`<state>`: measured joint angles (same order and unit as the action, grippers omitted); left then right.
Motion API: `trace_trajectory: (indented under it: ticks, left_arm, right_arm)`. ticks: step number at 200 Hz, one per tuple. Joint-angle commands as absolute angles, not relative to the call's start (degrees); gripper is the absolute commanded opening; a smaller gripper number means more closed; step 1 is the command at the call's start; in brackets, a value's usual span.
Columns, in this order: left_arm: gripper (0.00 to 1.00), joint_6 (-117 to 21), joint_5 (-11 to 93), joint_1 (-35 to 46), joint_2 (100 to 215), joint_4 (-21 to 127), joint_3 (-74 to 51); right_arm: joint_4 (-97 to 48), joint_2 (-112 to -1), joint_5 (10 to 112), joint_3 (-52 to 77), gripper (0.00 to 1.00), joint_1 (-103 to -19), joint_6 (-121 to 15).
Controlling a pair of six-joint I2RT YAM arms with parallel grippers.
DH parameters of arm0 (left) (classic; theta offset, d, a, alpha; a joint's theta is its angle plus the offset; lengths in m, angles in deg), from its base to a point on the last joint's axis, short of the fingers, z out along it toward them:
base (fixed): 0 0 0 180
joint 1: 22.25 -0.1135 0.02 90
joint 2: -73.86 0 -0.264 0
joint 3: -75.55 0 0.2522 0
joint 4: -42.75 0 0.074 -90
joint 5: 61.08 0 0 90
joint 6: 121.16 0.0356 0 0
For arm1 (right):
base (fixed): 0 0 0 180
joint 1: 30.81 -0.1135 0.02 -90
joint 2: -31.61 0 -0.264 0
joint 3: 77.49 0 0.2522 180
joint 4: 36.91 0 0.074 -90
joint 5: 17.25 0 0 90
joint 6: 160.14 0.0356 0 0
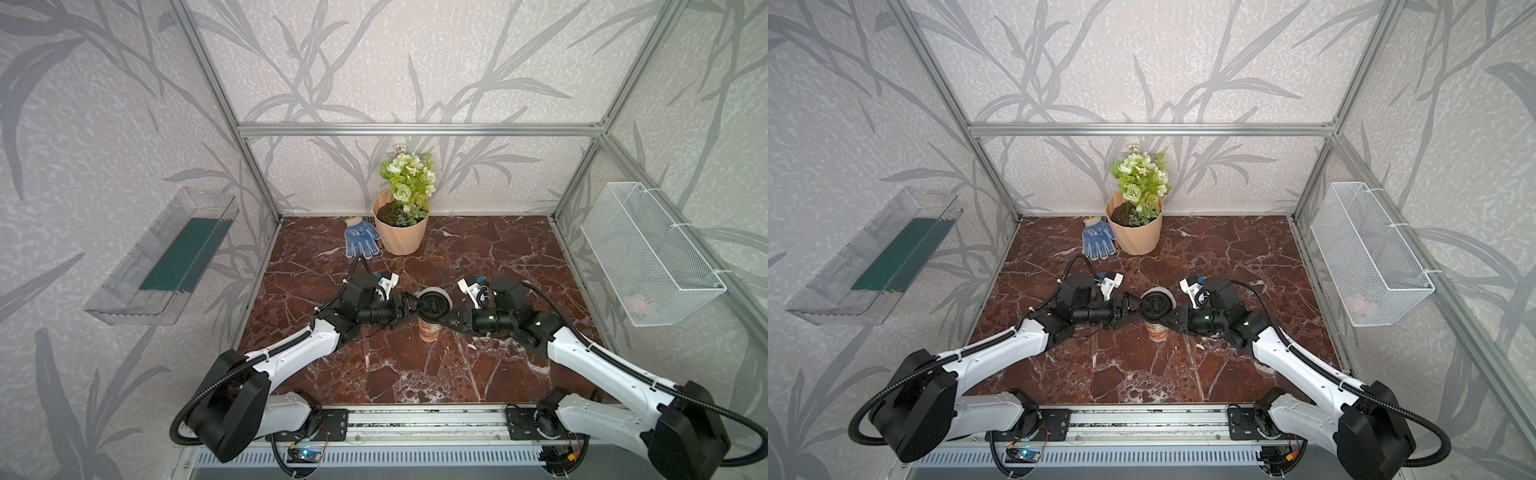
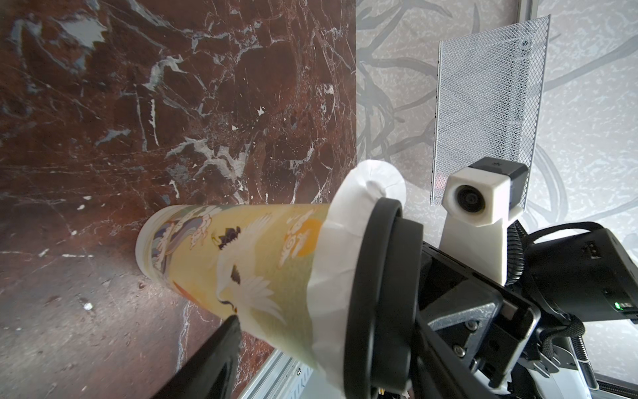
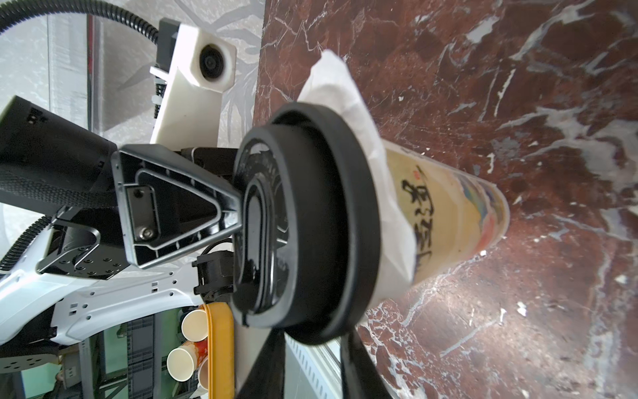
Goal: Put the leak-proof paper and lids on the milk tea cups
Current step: Secure the cup lid on the cup.
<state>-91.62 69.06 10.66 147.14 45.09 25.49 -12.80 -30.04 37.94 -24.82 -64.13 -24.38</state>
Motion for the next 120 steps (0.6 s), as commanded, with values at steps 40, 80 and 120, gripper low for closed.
trace_trajectory:
  ticks: [40,80,120]
  left_arm:
    - [0.72,-90.74,67.21,11.13,148.59,52.47,26.72]
    - [0.79,-89.88,67.21,11.15,146.48,53.22,25.54]
    - [0.83,-89.84,67.99,11.15,144.94,52.10,23.79]
  right_arm:
    - [3.63,-26.77,45.16,-14.92,0.40,-59.61,-41.22]
    - [4.72,-28.95,44.89,-12.23,0.41,-59.20,-42.63]
    - [5.07,-27.82,44.72,-12.80,0.41,-59.16,-42.18]
